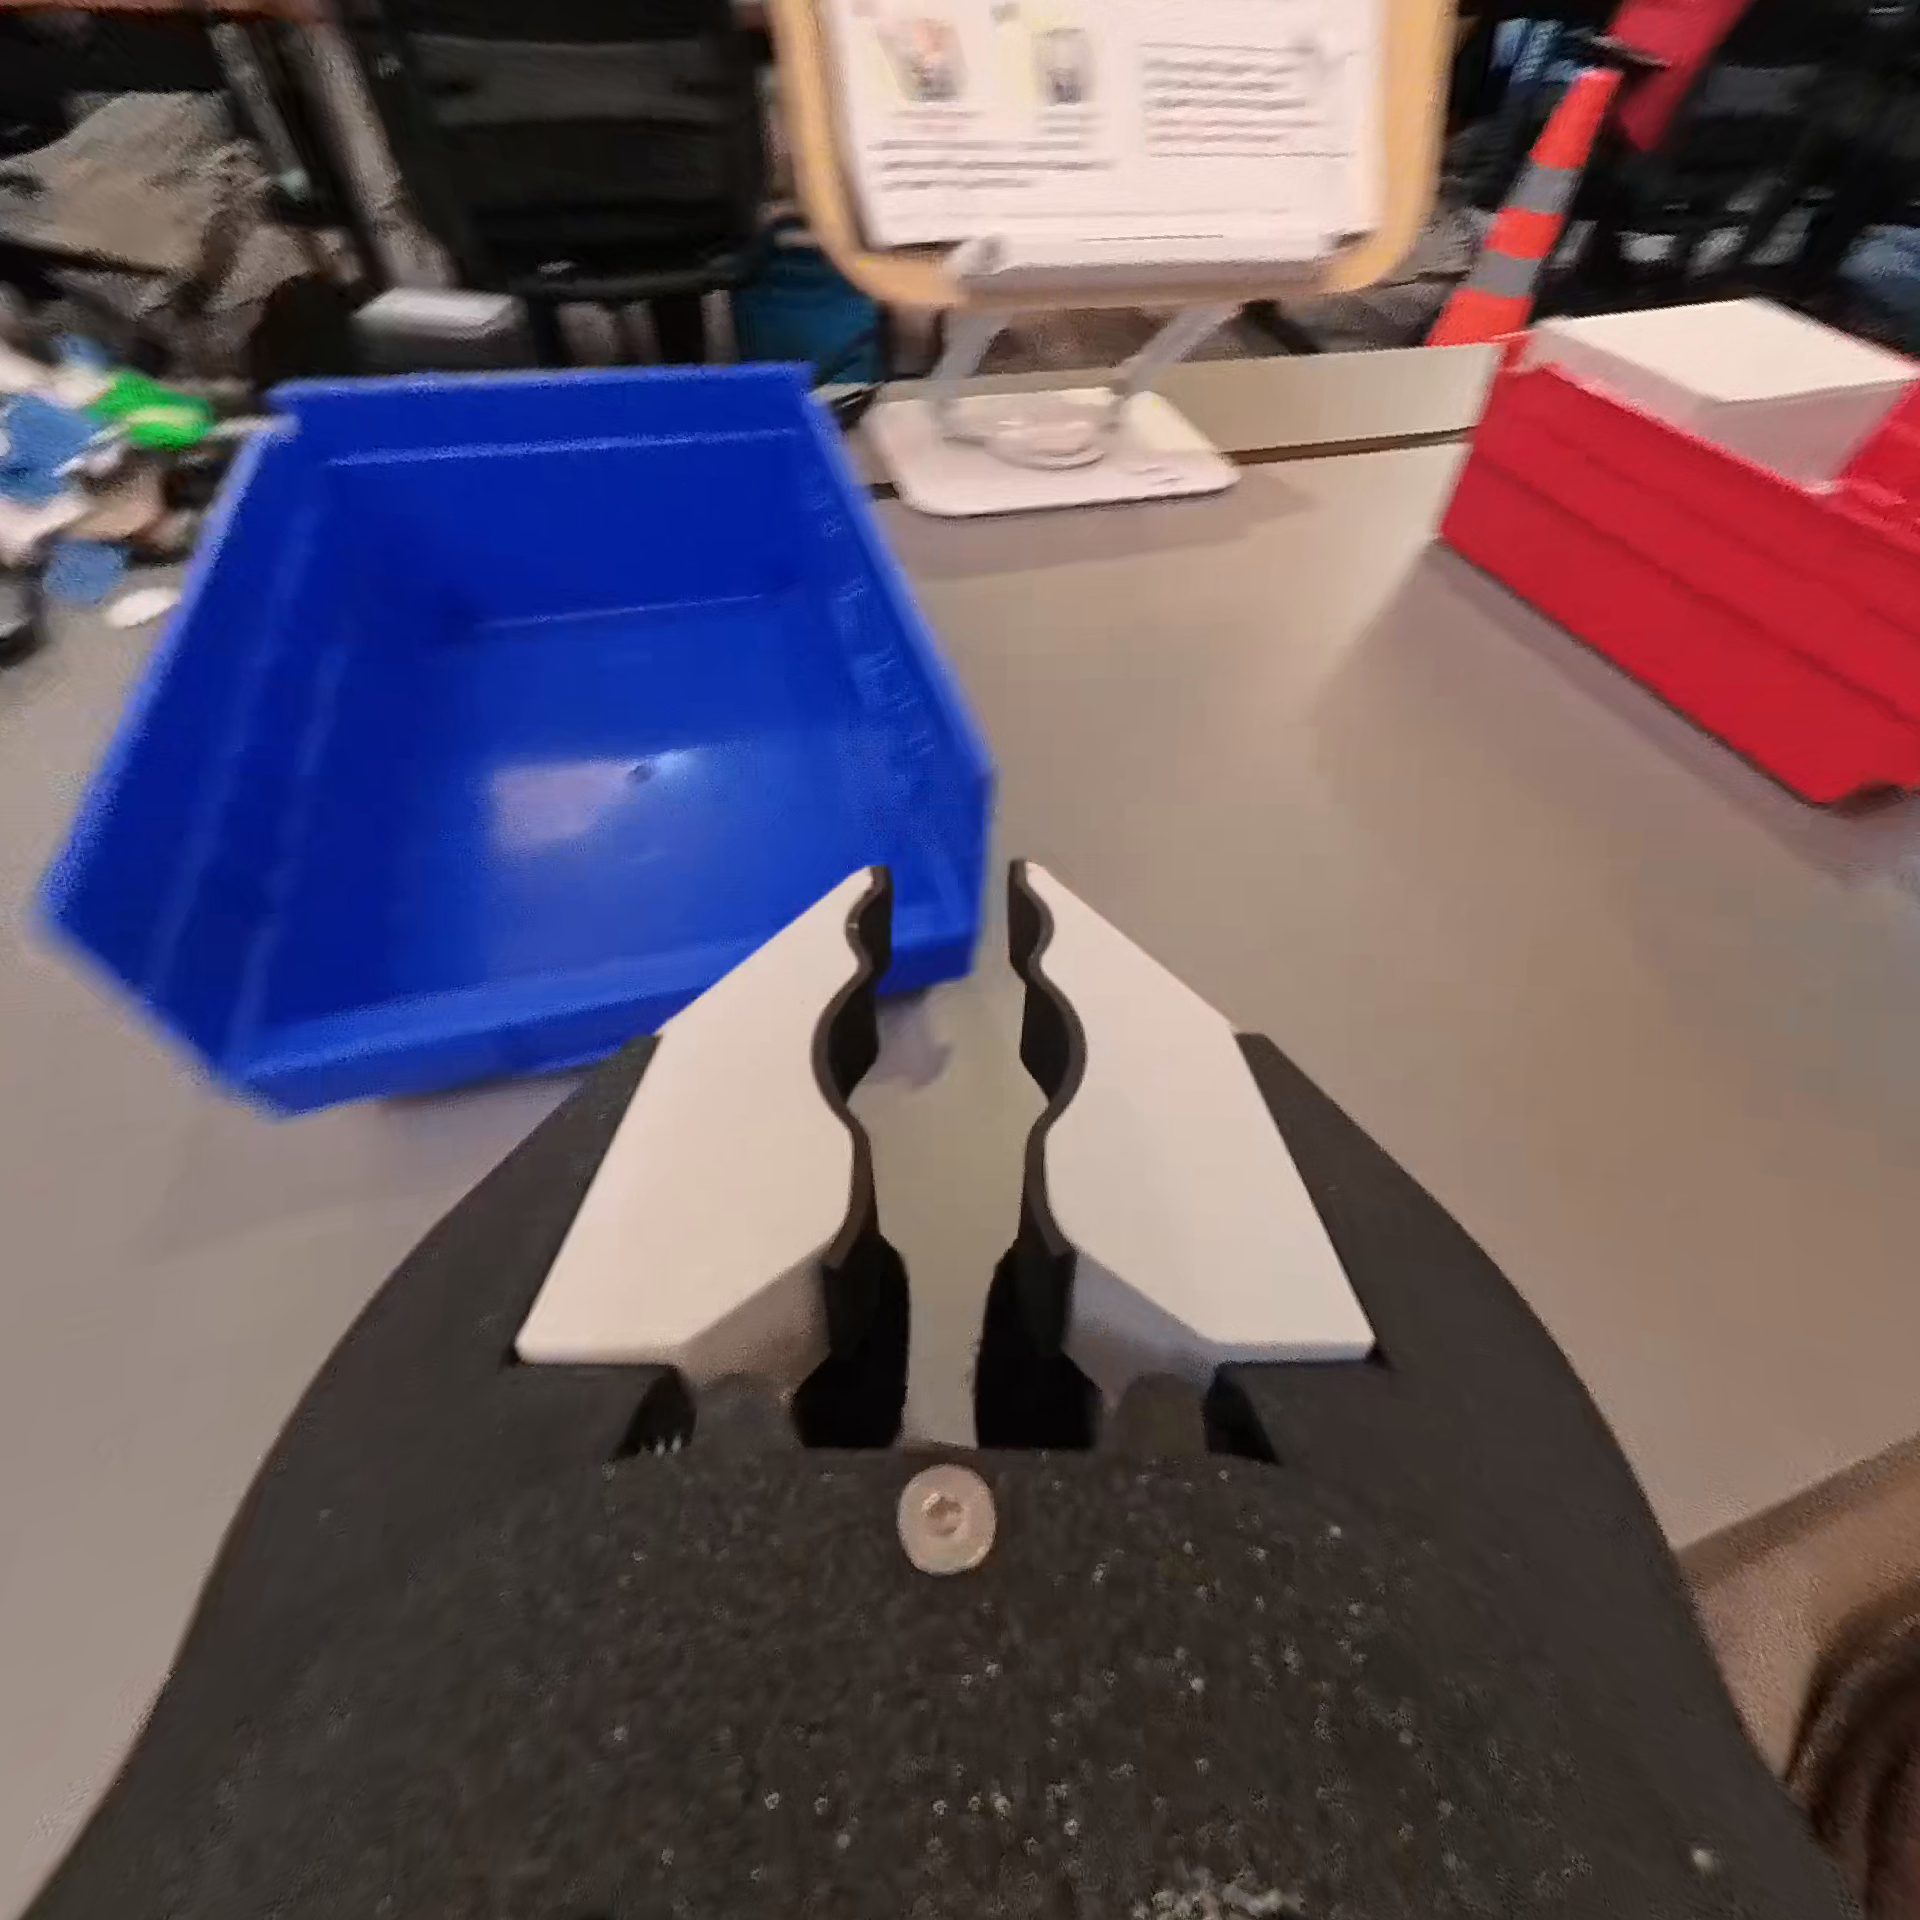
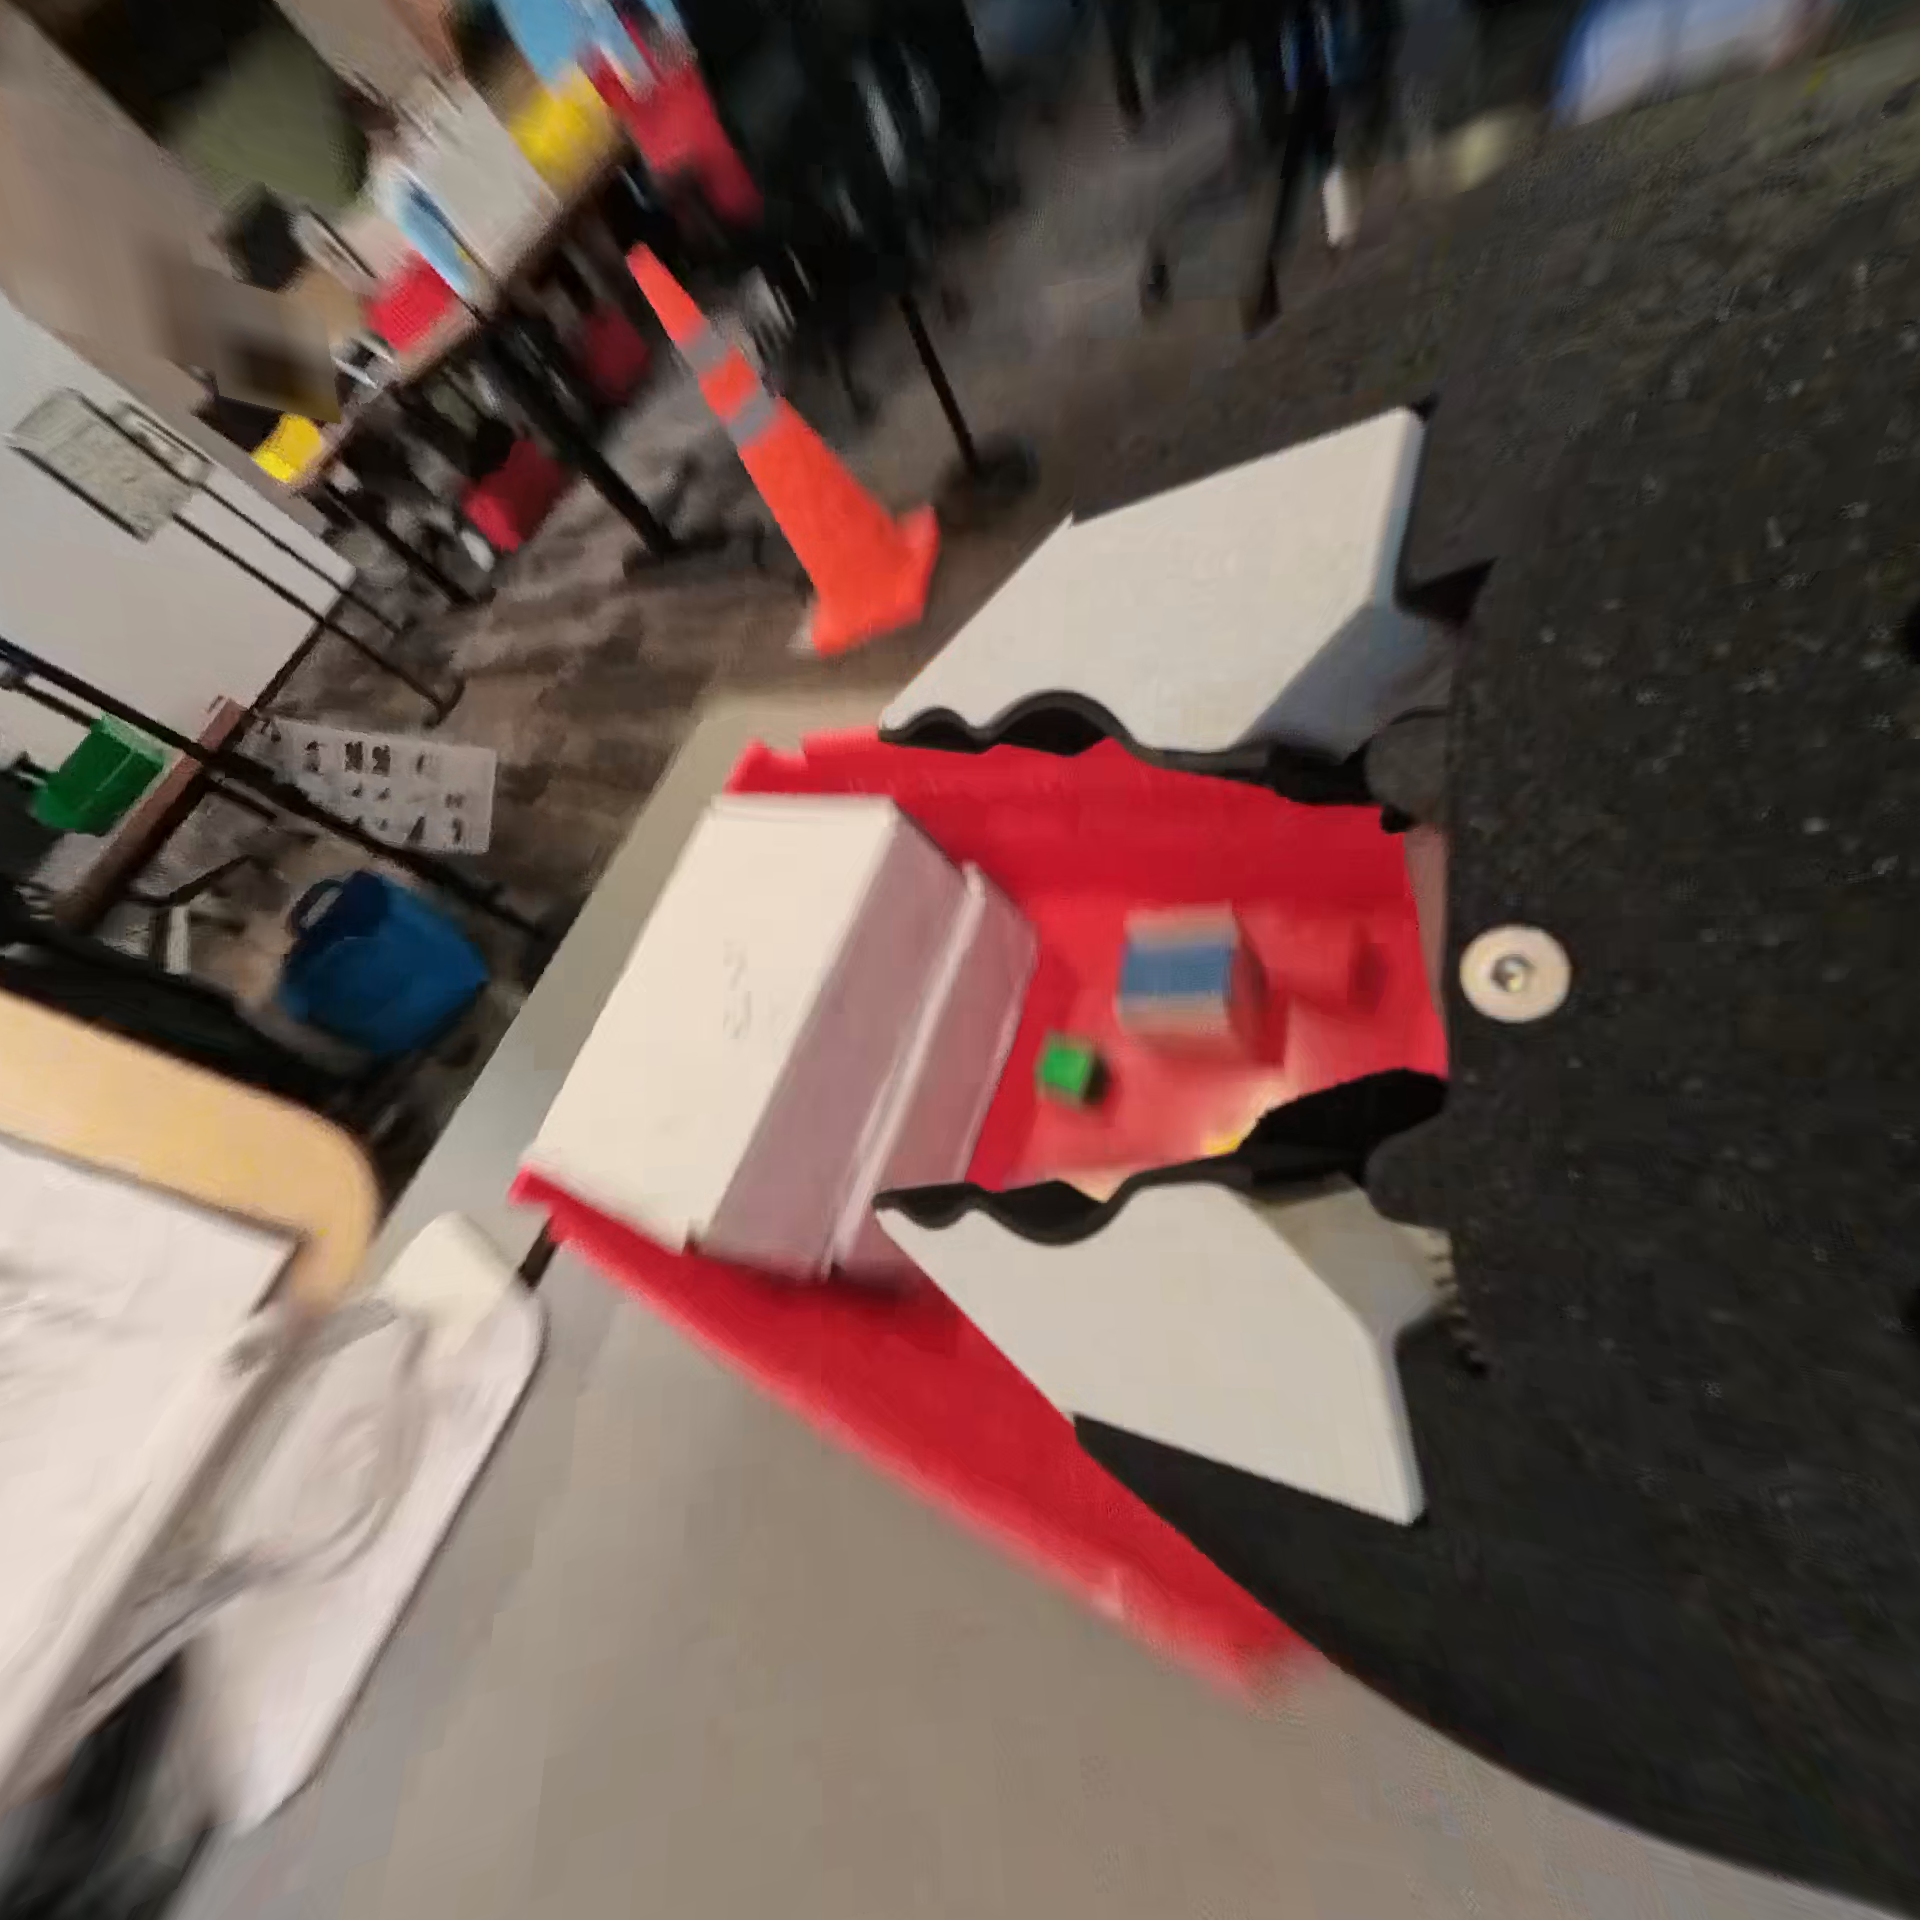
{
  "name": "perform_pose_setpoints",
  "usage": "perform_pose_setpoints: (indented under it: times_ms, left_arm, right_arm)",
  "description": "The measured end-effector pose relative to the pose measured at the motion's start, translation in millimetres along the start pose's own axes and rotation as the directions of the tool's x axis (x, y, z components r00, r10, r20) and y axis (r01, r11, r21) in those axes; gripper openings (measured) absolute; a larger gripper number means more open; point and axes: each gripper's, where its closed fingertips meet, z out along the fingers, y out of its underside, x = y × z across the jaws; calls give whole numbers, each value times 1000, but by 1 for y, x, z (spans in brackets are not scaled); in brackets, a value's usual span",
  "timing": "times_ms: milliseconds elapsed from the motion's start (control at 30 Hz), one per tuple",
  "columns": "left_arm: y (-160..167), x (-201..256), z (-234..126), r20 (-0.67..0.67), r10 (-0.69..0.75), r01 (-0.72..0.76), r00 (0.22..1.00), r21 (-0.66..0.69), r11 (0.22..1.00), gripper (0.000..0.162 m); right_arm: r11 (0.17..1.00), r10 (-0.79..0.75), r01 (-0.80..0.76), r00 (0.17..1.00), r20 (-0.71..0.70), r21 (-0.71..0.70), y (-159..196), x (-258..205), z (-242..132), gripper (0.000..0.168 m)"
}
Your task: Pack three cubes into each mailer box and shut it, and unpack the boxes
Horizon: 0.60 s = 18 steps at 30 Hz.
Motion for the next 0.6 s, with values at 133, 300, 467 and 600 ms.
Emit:
perform_pose_setpoints:
  times_ms: [133,300,467,600]
  left_arm:
    - [40,-57,-20,127,-101,112,987,-83,990,26]
    - [53,-84,-9,167,-121,143,979,-130,981,26]
    - [52,-79,-3,158,-101,125,982,-147,981,26]
    - [50,-74,-2,160,-59,83,985,-145,986,26]
  right_arm:
    - [894,448,-448,894,25,9,49,-59,-50,66]
    - [887,452,-442,891,50,-135,87,-87,-53,55]
    - [867,488,-472,870,72,-160,97,-84,-48,52]
    - [846,514,-485,852,101,-220,103,-93,-51,42]
